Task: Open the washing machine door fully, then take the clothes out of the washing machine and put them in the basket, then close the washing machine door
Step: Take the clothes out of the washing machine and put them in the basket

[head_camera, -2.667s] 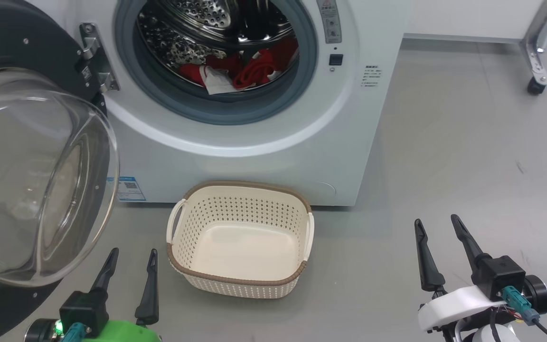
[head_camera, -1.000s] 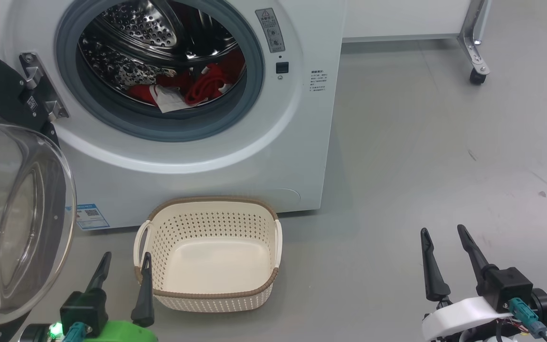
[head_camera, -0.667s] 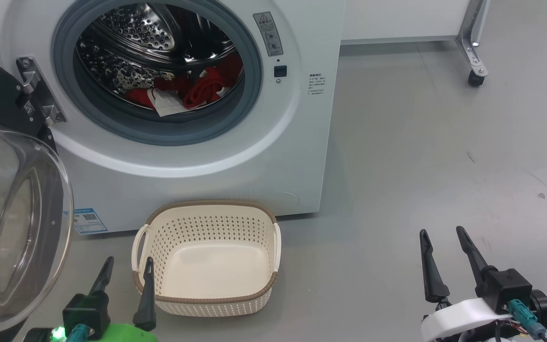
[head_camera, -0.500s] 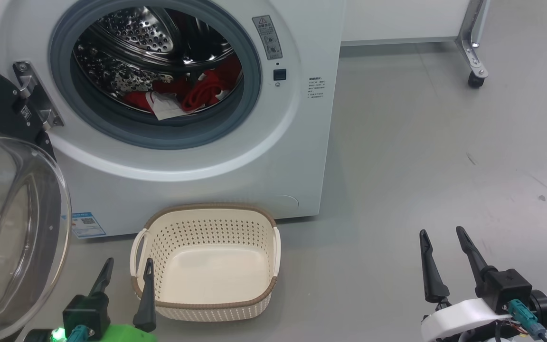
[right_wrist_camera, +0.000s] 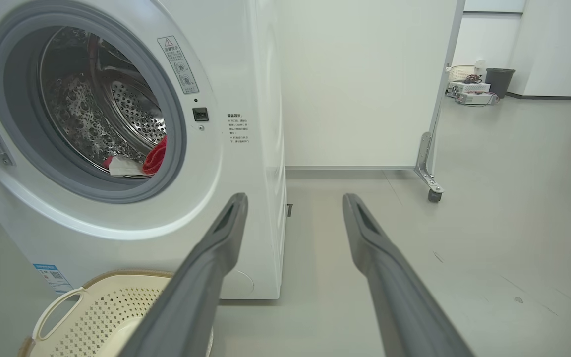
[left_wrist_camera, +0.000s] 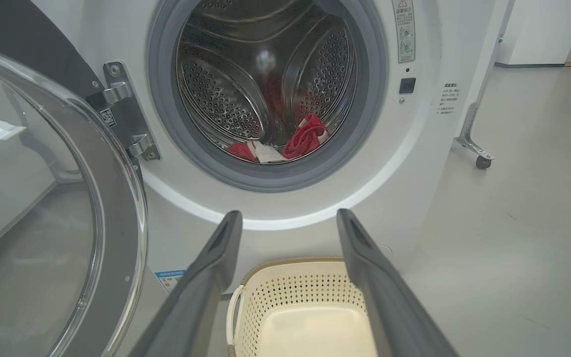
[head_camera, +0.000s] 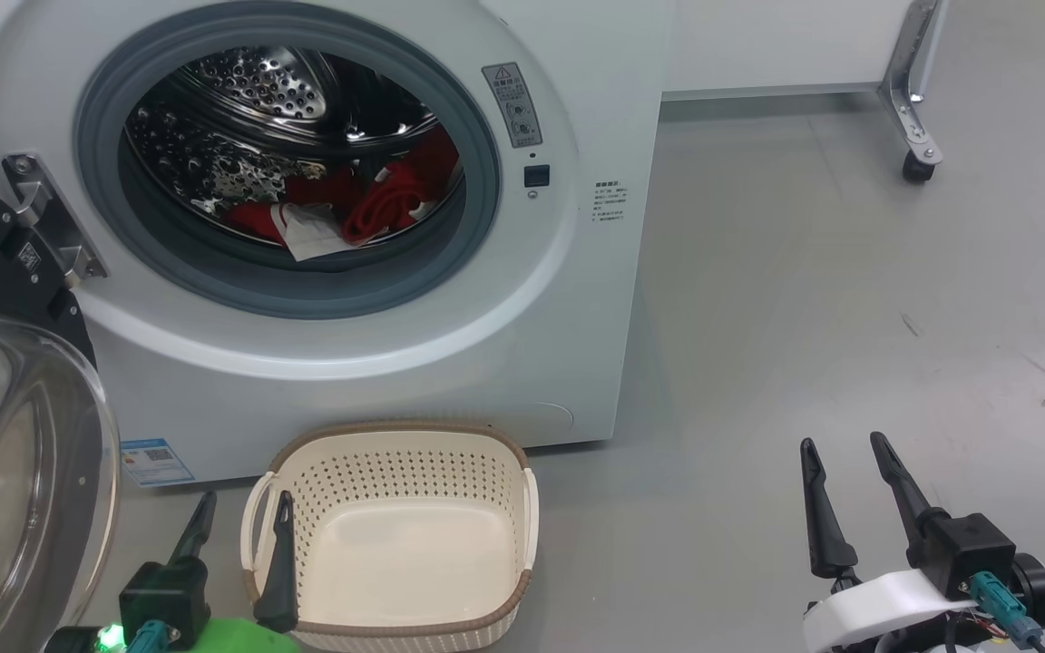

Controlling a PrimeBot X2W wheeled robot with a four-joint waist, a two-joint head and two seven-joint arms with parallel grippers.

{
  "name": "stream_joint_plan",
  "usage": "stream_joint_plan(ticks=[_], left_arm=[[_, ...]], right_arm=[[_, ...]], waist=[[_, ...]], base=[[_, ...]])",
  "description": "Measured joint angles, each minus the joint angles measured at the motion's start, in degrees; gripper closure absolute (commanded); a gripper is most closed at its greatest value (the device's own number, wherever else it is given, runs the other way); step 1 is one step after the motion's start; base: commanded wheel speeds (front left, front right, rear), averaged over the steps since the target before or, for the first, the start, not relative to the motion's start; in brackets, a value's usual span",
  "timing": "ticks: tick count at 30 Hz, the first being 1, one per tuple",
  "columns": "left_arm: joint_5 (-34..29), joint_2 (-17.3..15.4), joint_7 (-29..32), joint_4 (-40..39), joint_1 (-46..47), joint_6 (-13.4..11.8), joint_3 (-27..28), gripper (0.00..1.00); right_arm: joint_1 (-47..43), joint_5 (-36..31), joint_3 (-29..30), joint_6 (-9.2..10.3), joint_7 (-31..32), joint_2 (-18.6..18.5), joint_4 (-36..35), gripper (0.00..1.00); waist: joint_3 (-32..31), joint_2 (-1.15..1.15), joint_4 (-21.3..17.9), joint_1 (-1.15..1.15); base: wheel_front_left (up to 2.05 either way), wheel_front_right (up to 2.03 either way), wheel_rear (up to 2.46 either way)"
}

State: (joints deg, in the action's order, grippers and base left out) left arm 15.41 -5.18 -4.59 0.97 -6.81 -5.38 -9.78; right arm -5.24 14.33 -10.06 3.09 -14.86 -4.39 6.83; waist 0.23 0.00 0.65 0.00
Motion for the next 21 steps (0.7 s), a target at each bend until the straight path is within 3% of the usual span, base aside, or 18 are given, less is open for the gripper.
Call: stream_joint_plan(ticks=[21], left_arm=[[0.00,0.00,0.01,-0.08,0.00,-0.25,-0.22,0.00]], right_arm=[[0.00,0.00,0.08,-0.01,0.00,0.14,0.01,0.00]], waist=[[0.46,0.00,-0.06,0.00]], base=[[0.19,-0.19,0.00]])
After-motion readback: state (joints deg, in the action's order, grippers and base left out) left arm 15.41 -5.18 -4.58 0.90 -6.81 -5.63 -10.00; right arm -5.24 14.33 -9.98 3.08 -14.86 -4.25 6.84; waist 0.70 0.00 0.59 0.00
